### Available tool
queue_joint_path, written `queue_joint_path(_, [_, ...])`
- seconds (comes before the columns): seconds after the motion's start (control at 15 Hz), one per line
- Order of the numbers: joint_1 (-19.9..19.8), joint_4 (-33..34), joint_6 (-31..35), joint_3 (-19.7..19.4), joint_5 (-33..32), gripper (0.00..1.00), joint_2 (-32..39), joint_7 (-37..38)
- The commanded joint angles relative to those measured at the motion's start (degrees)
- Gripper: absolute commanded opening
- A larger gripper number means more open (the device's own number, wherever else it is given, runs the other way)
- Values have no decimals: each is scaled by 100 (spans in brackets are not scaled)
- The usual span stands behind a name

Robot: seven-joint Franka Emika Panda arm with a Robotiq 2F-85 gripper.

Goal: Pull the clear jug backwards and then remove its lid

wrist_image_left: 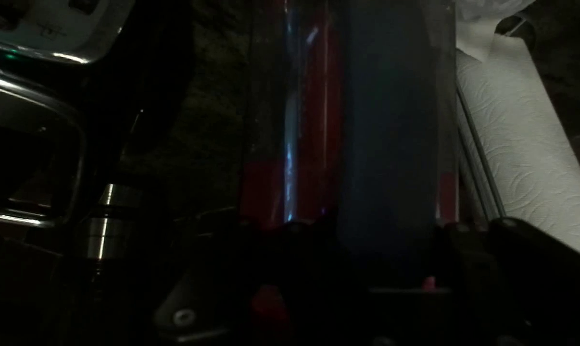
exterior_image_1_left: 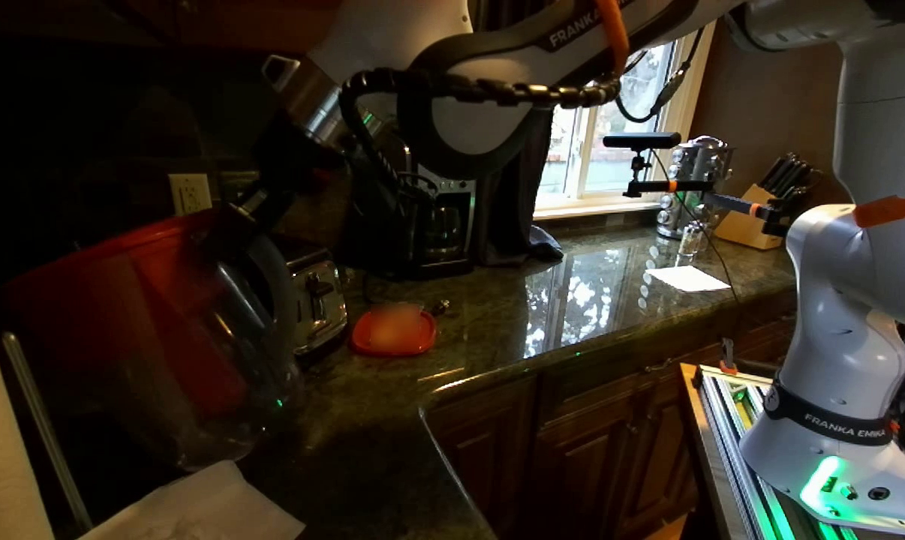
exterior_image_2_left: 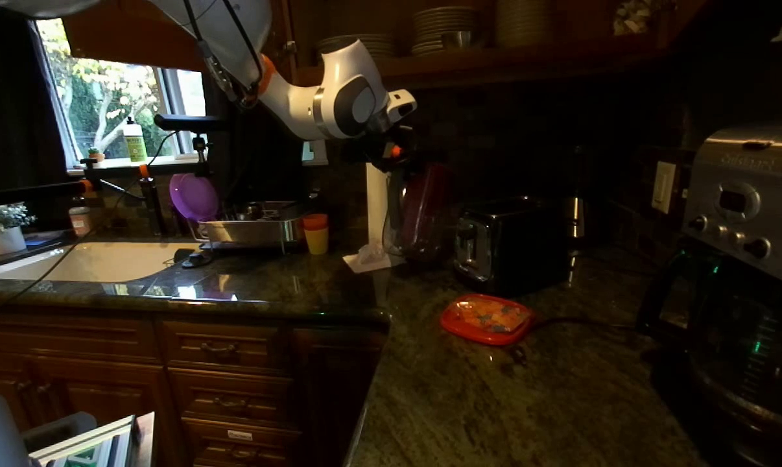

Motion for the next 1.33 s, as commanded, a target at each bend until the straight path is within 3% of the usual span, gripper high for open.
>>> queue_joint_path(0.0, [-98,-650,125,69,204,2,-479,-152])
queue_joint_path(0.47, [-58,-1329,616,-1,17,2,-987,-103])
queue_joint_path(0.73, [-67,-1462,-367,-48,-22,2,-1130,67])
queue_joint_path(1.13, [-122,-1235,-1947,38,463,2,-1097,-195])
queue_joint_path(1.2, [-121,-1194,-2111,47,524,5,-1067,-275])
queue_joint_path(1.27, [-121,-1166,-2209,53,568,34,-1054,-319])
